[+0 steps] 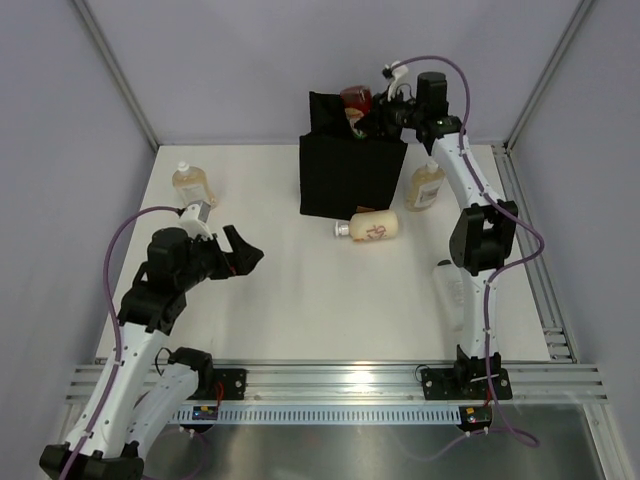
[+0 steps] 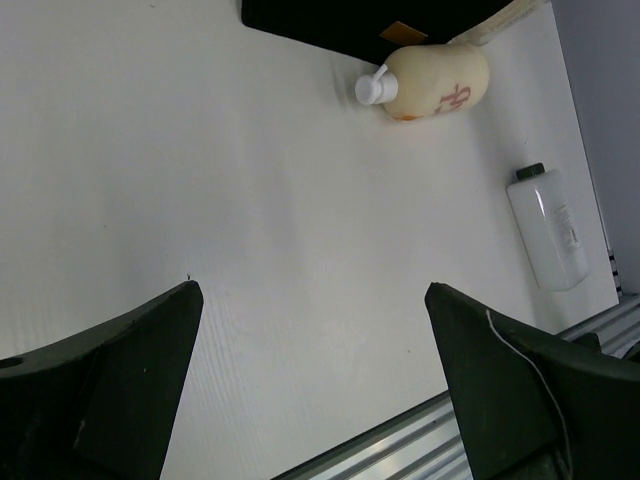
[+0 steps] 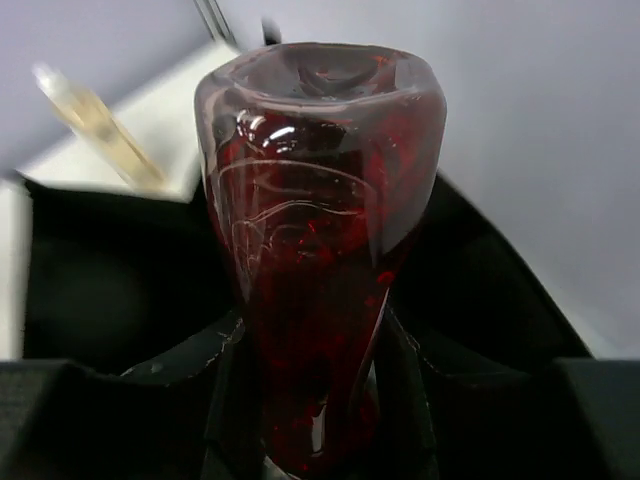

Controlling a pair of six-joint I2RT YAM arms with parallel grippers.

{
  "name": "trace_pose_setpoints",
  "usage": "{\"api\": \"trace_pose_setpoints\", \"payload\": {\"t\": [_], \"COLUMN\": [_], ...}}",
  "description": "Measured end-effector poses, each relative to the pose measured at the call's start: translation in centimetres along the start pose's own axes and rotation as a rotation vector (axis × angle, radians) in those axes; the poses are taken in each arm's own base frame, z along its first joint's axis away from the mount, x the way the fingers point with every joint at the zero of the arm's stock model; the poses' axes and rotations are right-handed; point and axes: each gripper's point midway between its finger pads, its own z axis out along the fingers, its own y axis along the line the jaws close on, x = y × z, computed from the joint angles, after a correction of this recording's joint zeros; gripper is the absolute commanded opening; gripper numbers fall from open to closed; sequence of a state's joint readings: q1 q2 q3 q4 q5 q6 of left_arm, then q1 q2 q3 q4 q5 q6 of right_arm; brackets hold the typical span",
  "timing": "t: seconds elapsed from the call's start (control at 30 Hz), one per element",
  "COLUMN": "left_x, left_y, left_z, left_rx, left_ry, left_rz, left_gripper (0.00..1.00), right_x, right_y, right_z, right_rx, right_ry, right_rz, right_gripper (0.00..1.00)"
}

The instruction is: Place the personal care products into the canvas bag

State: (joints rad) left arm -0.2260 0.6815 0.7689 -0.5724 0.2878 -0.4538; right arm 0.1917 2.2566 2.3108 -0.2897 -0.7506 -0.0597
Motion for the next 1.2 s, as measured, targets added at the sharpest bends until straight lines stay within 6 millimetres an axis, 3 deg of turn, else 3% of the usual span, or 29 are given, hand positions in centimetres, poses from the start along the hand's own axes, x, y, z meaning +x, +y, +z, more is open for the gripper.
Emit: {"api": "trace_pose_setpoints", "payload": {"t": [0.03,0.07,0.13,0.17,0.27,0.3,0.47,0.67,0.77,0.83,0.93,1.0,1.07,1.2], "left_x": [-0.2,-0.5,-0.9,-1.0,-1.2,-1.2,-0.7,-1.1,-2.1,-2.8,-4.1,-4.9,-5.7,-7.2], "left_y": [0.2,0.4,0.6,0.7,1.0,1.1,2.0,3.2,4.1,4.8,6.4,7.8,9.5,12.9], "left_z": [0.0,0.0,-0.1,-0.2,-0.2,-0.2,-0.4,-1.1,-1.1,-0.7,0.8,2.1,3.7,6.4], "left_rx": [-0.013,-0.025,-0.041,-0.048,-0.066,-0.073,-0.128,-0.215,-0.280,-0.325,-0.416,-0.472,-0.529,-0.628], "left_ry": [-0.011,-0.026,-0.059,-0.067,-0.082,-0.084,-0.055,-0.072,-0.090,-0.087,-0.054,-0.027,-0.003,0.025], "left_rz": [-0.006,-0.014,-0.031,-0.039,-0.057,-0.061,-0.076,-0.080,-0.075,-0.066,-0.058,-0.060,-0.056,-0.041], "left_gripper": [0.99,0.99,0.99,0.99,0.99,0.99,0.99,0.99,0.99,0.99,0.99,0.99,0.99,0.99], "right_x": [2.6,4.2,6.4,7.0,5.6,4.5,-1.8,-7.1,-9.2,-9.5,-7.4,-4.7,-0.6,7.2], "right_y": [-0.5,-0.8,-1.0,-0.7,0.2,0.7,3.0,6.9,10.4,13.5,18.2,21.3,24.0,26.1], "right_z": [0.3,0.4,0.1,-0.3,-0.9,-1.3,-3.6,-7.8,-11.4,-14.6,-19.1,-21.6,-23.7,-25.2], "right_rx": [0.009,0.021,0.048,0.053,0.062,0.066,0.081,0.079,0.034,-0.018,-0.088,-0.134,-0.185,-0.240], "right_ry": [0.053,0.087,0.149,0.176,0.178,0.170,0.092,0.016,-0.021,-0.030,-0.029,-0.024,-0.003,0.048], "right_rz": [-0.010,-0.028,-0.056,-0.056,-0.112,-0.134,-0.223,-0.232,-0.215,-0.204,-0.190,-0.186,-0.168,-0.145], "right_gripper": [0.24,0.40,0.56,0.76,0.89,0.99,0.99,0.99,1.00,0.99,0.99,0.99,0.99,0.99]}}
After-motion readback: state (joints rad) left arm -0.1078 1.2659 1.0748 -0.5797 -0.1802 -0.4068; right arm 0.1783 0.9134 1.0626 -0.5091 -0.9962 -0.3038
